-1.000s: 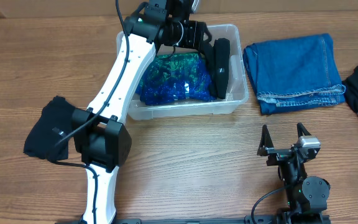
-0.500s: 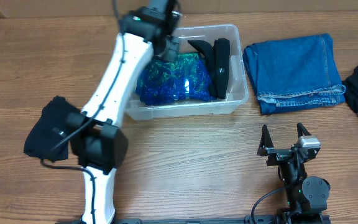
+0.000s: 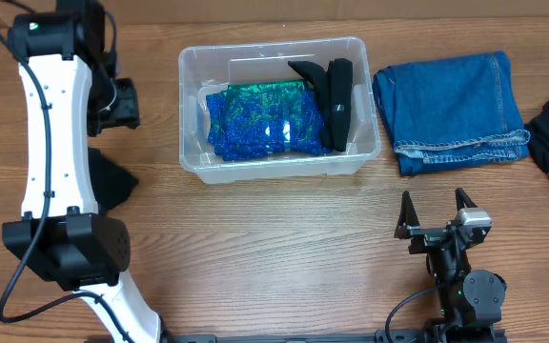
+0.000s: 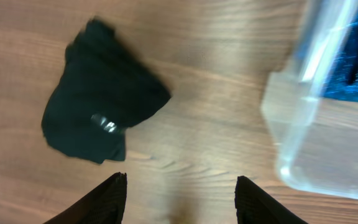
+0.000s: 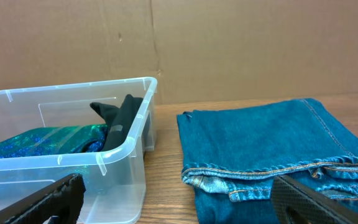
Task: Pack container
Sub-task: 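Return left gripper to the remaining black garment and grasp it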
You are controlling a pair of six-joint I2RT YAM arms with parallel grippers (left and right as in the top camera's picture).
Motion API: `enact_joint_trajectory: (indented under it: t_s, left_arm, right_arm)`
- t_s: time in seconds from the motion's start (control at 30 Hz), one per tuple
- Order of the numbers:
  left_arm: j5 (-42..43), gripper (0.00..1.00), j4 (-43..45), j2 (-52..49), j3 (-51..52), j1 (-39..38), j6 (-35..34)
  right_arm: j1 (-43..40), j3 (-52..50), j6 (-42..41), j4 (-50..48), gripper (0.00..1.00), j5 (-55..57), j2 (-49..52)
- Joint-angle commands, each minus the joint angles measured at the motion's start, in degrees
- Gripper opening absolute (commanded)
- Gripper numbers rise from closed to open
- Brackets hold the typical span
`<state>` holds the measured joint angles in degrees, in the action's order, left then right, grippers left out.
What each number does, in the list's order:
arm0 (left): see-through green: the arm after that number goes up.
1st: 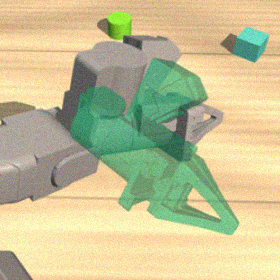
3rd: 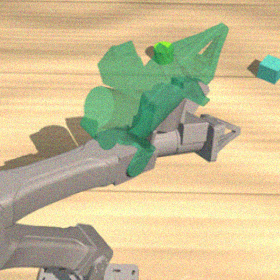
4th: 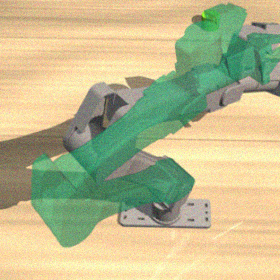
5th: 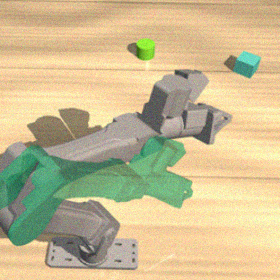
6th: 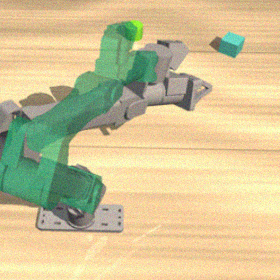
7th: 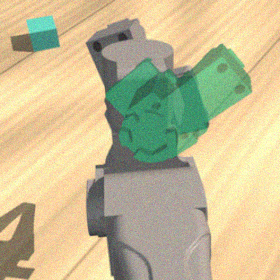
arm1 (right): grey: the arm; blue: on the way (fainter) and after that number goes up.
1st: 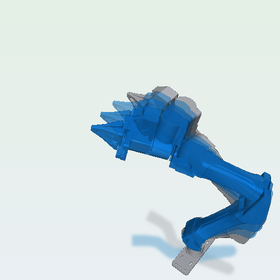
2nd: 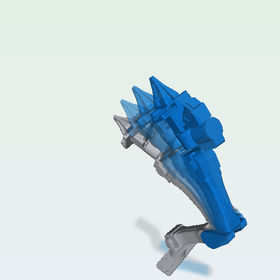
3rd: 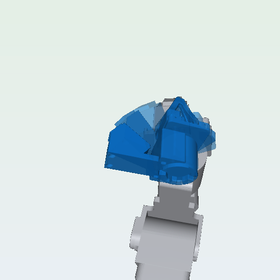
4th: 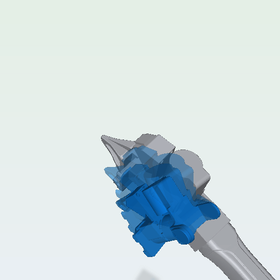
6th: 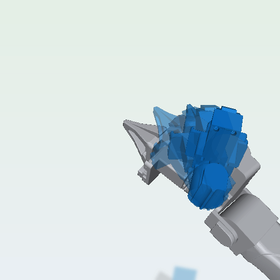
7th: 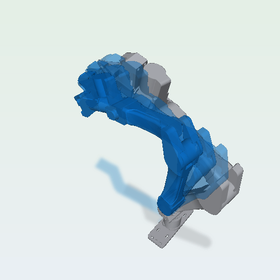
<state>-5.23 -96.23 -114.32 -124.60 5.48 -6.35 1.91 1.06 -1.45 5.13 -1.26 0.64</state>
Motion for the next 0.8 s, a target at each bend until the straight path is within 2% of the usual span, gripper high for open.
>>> enact_joint_trajectory:
  t_s: [0.0, 0.2, 0.4, 0.53, 0.57, 0.77]
  left_arm:
    - [-1.4, 0.57, 2.2, 3.7, 6.8, 2.1, -1.0]
    - [-9.8, 0.58, 12.9, 10.4, 27.8, 4.6, -4.9]
    - [-17.9, 0.65, 24.5, 10.6, 42.3, 4.7, -3.7]
    - [-18.9, 0.77, 34.5, 10.6, 47.4, 4.9, 3.3]
    - [-18.4, 0.83, 38.5, 10.6, 48.5, 5.0, 7.8]
    - [-18.1, 0.85, 42.7, 10.5, 48.5, 5.0, 14.8]
  right_arm:
    - [-0.1, -0.6, 0.2, -0.3, 1.00, 0.1, -0.3]
    - [-0.1, -0.6, 0.2, -0.3, 1.00, 0.1, -0.3]
    - [-0.1, -0.6, 0.2, -0.3, 1.00, 0.1, -0.3]
    - [-0.1, -0.6, 0.2, -0.3, 1.00, 0.1, -0.3]
    - [-0.1, -0.6, 0.2, -0.3, 1.00, 0.1, -0.3]
    - [-0.1, -0.6, 0.2, -0.3, 1.00, 0.1, -0.3]
